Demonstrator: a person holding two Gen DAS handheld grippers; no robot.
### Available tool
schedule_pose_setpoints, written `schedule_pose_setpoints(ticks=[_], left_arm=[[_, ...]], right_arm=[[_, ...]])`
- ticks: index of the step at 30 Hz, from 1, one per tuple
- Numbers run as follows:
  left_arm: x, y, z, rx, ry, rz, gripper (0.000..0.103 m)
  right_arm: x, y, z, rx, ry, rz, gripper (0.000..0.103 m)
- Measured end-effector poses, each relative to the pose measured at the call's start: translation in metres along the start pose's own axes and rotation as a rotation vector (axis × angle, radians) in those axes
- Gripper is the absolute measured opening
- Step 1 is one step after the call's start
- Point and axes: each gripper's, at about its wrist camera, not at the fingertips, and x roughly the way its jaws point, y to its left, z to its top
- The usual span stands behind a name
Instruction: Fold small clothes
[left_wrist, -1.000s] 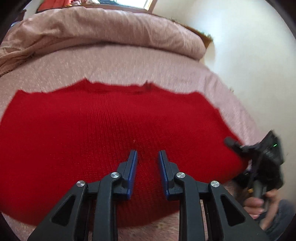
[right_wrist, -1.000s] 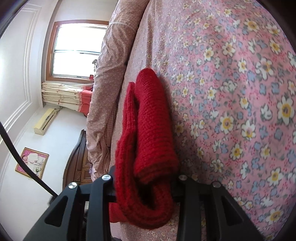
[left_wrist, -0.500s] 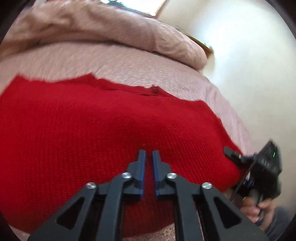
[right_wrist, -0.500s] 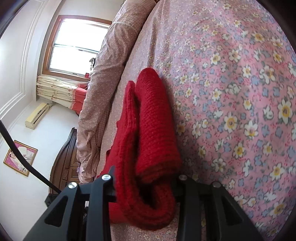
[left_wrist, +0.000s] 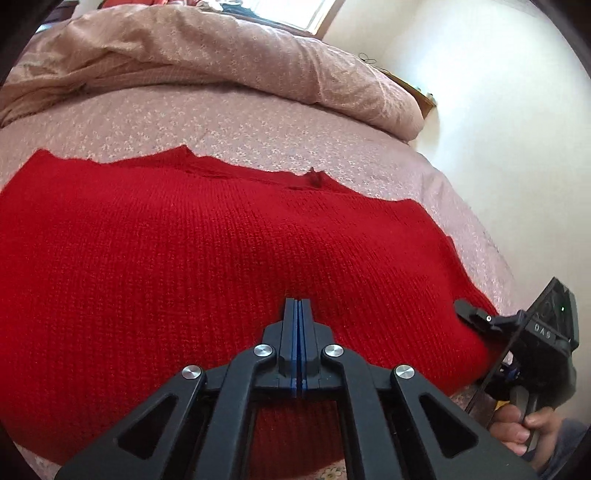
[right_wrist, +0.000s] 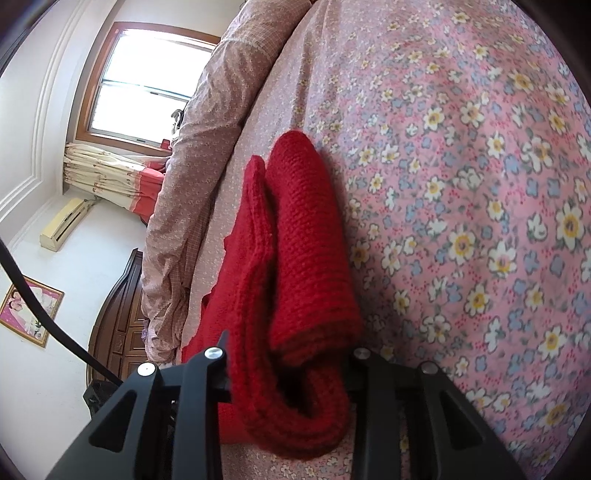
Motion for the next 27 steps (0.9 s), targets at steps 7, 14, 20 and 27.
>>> schedule_pose_setpoints(ticks=[7, 14, 20, 27], left_arm=[[0.0, 0.002, -0.001, 0.006, 0.002, -0.012, 0.0], [0.001, 0.005, 0.001, -0.009, 0.013, -0.029, 0.0], [0.001, 0.011, 0.004, -0.036, 0.031, -0.066, 0.0], [-0.06, 0.055, 0.036, -0.214, -0.016, -0.198, 0.0]], right_arm=[[0.005, 0.007, -0.003, -0.006, 0.0, -0.019, 0.03], [0.005, 0.023, -0.001, -0.06, -0.016, -0.057, 0.024], [-0.007, 0.135, -0.011, -0.406, -0.131, -0.093, 0.022], [0.022, 0.248, -0.063, -0.769, -0.194, -0.2, 0.022]])
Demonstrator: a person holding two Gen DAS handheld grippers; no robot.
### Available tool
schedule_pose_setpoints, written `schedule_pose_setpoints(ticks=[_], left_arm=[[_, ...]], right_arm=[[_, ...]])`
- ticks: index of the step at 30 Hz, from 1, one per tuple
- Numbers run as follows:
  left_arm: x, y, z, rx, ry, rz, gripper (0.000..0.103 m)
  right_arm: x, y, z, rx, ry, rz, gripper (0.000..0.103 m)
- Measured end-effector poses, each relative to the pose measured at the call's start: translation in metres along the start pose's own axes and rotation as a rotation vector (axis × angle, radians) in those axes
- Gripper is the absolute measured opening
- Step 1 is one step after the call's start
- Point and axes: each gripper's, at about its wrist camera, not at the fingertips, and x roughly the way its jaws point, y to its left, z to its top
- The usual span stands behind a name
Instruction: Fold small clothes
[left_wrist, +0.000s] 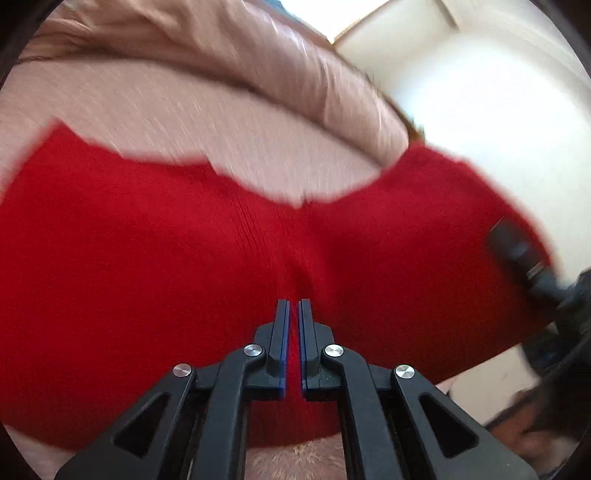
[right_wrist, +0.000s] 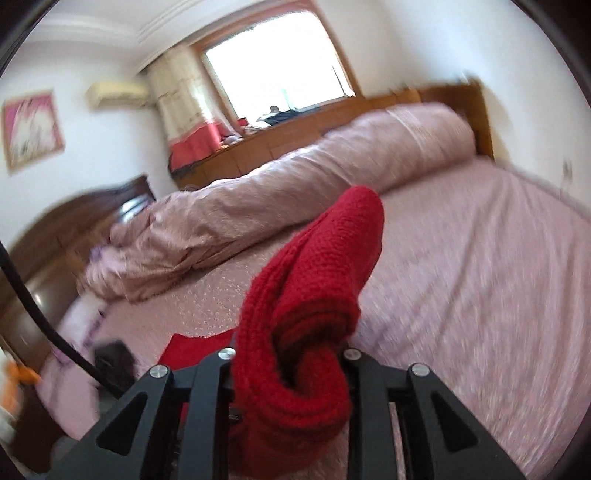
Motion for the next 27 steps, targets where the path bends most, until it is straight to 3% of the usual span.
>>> schedule_pose_setpoints(ticks=[2, 7, 11, 13, 15, 18, 20, 24, 27], left_arm=[[-0.037, 0.008, 0.021, 0.017, -0.056, 0.025, 0.0], [-0.095, 0.052, 0.051, 0.072, -0.118, 0.22, 0.0], [-0.107, 0.116, 0.043, -0.09, -0.072, 0.317, 0.0], [-0.105, 0.145, 0.037, -0.22, -0.042, 0.294, 0.0], [-0.104, 0.158, 0.033, -0.277, -0.022, 0.278, 0.0], [-0.103, 0.163, 0.032, -0.289, -0.013, 0.328, 0.0], [-0.102, 0.168, 0.028, -0.317, -0.002, 0.302, 0.0], [-0.101, 0.171, 0.024, -0.353, 0.01, 0.256, 0.0], [-0.102, 0.167, 0.023, -0.338, 0.001, 0.256, 0.0]], right_arm=[[0.002, 0.03, 0.005, -0.055, -0.007, -0.01, 0.022], [0.018, 0.094, 0.008, -0.135, -0.021, -0.028, 0.023], [0.036, 0.153, -0.006, -0.186, -0.04, -0.02, 0.023], [0.053, 0.18, -0.022, -0.208, -0.023, 0.003, 0.022], [0.078, 0.204, -0.05, -0.236, 0.023, 0.034, 0.022], [0.116, 0.225, -0.099, -0.283, 0.149, 0.045, 0.022], [0.132, 0.225, -0.124, -0.273, 0.217, 0.042, 0.023], [0.125, 0.231, -0.128, -0.32, 0.198, 0.012, 0.028], [0.119, 0.226, -0.124, -0.293, 0.209, 0.049, 0.032]])
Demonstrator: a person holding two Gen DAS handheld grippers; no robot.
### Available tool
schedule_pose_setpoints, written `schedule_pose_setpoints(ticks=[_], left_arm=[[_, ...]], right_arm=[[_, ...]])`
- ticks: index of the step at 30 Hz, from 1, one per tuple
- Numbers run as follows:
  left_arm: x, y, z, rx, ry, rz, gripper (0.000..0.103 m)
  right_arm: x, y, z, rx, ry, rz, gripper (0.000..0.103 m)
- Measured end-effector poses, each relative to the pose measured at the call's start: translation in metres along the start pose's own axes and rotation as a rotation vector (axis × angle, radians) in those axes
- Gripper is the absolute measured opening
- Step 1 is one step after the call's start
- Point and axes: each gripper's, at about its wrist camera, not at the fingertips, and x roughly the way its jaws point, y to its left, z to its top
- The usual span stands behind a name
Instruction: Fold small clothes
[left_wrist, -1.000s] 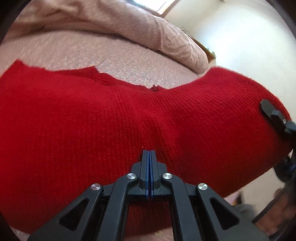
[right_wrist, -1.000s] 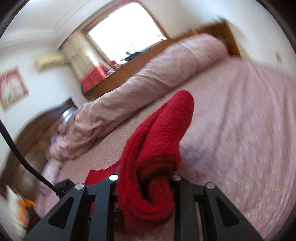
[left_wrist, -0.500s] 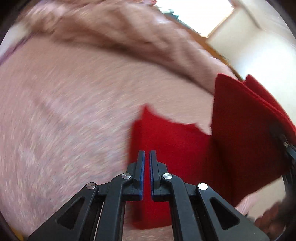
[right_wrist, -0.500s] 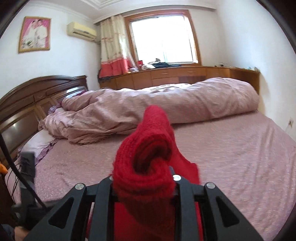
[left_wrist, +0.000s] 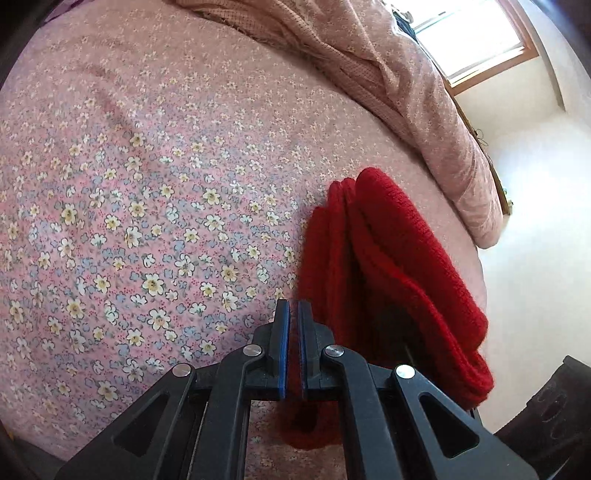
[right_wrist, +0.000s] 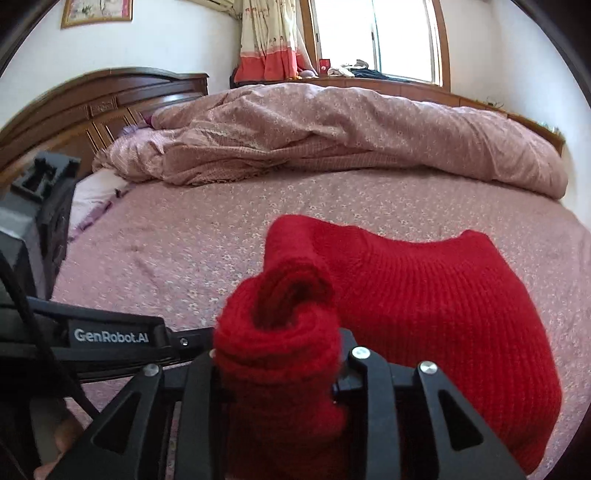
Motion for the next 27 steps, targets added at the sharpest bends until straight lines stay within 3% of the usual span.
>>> schedule_pose_setpoints(ticks=[3, 4, 5, 8, 9, 12, 15, 16, 20, 22, 27], left_arm=[[-0.015, 0.007, -0.004, -0.027, -0.027, -0.047, 0.0], [-0.022, 0.008, -0.007, -0.035, -0.042, -0.067, 0.0], [-0.031, 0.009, -0.012, -0.032, -0.066, -0.087, 0.002], [-0.055, 0.014, -0.032, -0.011, -0.136, -0.118, 0.015], [-0.058, 0.015, -0.036, -0.008, -0.14, -0.129, 0.015], [-0.061, 0.017, -0.046, -0.009, -0.119, -0.193, 0.015], [-0.069, 0.015, -0.05, -0.032, -0.123, -0.325, 0.015], [-0.071, 0.014, -0.052, -0.033, -0.128, -0.355, 0.02], [-0.083, 0.008, -0.058, -0.051, -0.156, -0.505, 0.067], [-0.082, 0.007, -0.061, -0.063, -0.146, -0.538, 0.073], [-0.051, -0.006, -0.049, -0.083, -0.059, -0.512, 0.073]], right_arm=[[-0.019, -0.013, 0.002, 0.054, -0.033, 0.111, 0.047], [-0.024, -0.013, 0.003, 0.059, -0.052, 0.155, 0.057], [-0.035, -0.018, 0.004, 0.076, -0.088, 0.244, 0.064], [-0.064, -0.03, 0.001, 0.117, -0.154, 0.361, 0.08], [-0.074, -0.035, 0.0, 0.113, -0.17, 0.373, 0.08], [-0.092, -0.053, -0.005, 0.117, -0.195, 0.332, 0.081], [-0.105, -0.086, -0.02, 0.165, -0.197, 0.235, 0.081], [-0.108, -0.096, -0.026, 0.18, -0.194, 0.207, 0.081], [-0.113, -0.147, -0.06, 0.231, -0.158, 0.064, 0.081], [-0.109, -0.165, -0.075, 0.261, -0.13, 0.028, 0.081], [-0.1, -0.184, -0.093, 0.296, -0.106, 0.037, 0.083]])
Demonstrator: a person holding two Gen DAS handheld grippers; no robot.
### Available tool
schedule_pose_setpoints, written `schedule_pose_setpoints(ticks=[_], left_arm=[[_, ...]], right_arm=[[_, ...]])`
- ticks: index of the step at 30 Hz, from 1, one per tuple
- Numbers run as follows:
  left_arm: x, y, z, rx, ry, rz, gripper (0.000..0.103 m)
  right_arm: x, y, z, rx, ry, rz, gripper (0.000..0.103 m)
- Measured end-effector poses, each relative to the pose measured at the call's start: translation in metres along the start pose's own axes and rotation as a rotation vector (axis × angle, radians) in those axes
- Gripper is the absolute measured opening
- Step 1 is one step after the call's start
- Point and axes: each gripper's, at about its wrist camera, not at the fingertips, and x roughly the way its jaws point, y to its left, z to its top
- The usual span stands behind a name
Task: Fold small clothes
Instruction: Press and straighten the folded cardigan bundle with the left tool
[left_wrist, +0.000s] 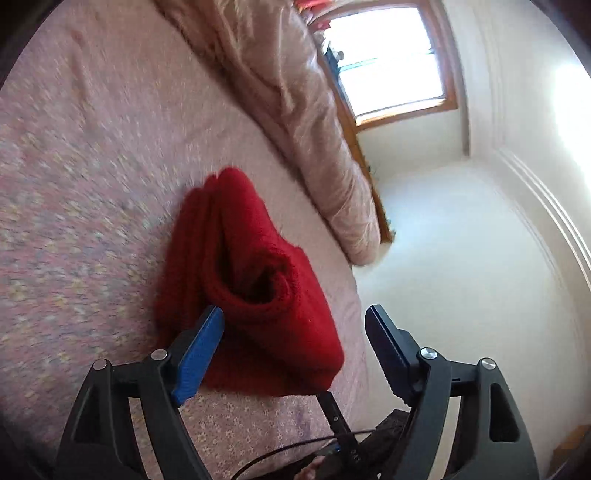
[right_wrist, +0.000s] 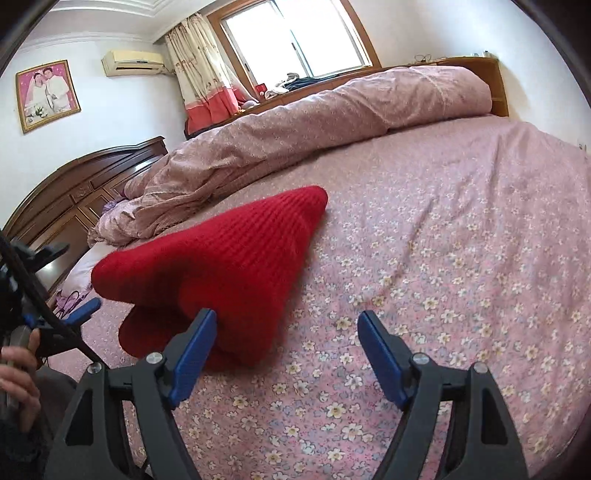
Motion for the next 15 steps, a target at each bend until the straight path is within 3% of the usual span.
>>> schedule_pose_setpoints(ticks=[4, 9, 10, 11, 12, 15], left_arm=[[0.029, -0.005, 0.007, 0.035, 0.051, 0.093, 0.073], [0.056, -0.01, 0.015, 0.045, 0.062, 0.128, 0.07], [0.058, -0.011, 0.016, 0.047, 0.054, 0.125, 0.054], [0.06, -0.014, 0.017, 0.067, 0.047, 0.14, 0.028], [0.062, -0.018, 0.017, 0.094, 0.043, 0.16, 0.02], [0.064, -0.037, 0.014, 0.199, 0.05, 0.175, 0.019]], right_arm=[[0.0, 0.02, -0.004, -0.079, 0.003, 0.006, 0.083], [0.01, 0.043, -0.017, -0.204, 0.012, -0.077, 0.083], [0.013, 0.045, -0.018, -0.209, 0.014, -0.09, 0.083], [0.016, 0.046, -0.017, -0.208, 0.009, -0.098, 0.083], [0.02, 0.047, -0.016, -0.204, 0.004, -0.098, 0.083], [0.027, 0.053, -0.011, -0.202, -0.017, -0.104, 0.083]])
